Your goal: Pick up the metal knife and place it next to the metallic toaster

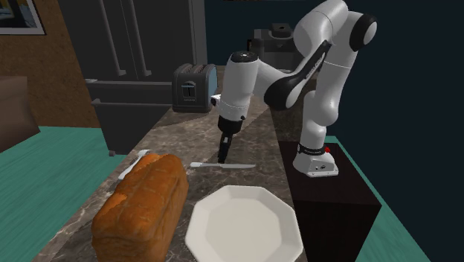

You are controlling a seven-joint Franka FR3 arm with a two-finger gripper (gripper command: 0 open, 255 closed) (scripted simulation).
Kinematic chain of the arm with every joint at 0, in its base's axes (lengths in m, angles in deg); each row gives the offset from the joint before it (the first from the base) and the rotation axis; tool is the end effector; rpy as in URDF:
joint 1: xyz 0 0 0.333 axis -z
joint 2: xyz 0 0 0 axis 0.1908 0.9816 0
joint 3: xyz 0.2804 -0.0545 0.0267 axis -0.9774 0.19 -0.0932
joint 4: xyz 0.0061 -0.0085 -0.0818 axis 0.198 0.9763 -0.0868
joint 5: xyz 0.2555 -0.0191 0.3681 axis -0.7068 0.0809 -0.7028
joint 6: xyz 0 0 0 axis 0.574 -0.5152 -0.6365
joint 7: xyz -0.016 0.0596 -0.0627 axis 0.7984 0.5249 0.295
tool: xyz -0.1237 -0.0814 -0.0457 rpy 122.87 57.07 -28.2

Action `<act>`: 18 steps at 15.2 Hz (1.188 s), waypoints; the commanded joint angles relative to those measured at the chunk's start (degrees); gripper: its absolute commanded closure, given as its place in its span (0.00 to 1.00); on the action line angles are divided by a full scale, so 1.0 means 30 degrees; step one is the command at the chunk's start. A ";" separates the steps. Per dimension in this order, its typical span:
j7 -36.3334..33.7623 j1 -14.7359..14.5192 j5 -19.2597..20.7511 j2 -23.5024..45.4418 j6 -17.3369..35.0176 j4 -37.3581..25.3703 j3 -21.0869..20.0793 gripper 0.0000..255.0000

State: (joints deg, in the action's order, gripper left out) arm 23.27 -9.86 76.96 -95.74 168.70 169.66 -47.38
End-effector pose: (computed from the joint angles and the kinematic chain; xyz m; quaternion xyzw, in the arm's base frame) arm 0.4285 0.3546 0.3182 0.9931 -0.0216 0.0985 0.0603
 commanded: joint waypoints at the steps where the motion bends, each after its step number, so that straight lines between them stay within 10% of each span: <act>1: -0.0824 0.0219 0.0910 0.0917 0.0504 -0.0217 -0.0429 0.00; 15: -0.1807 0.0554 0.2312 0.2232 0.2009 0.0436 -0.0599 0.00; 16: -0.1807 0.0554 0.2312 0.2232 0.2009 0.0436 -0.0599 1.00; 18: -0.1796 0.0558 0.2309 0.2224 0.2027 0.0456 -0.0592 1.00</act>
State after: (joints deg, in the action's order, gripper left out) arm 17.70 -8.38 83.89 -89.18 175.30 170.53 -49.41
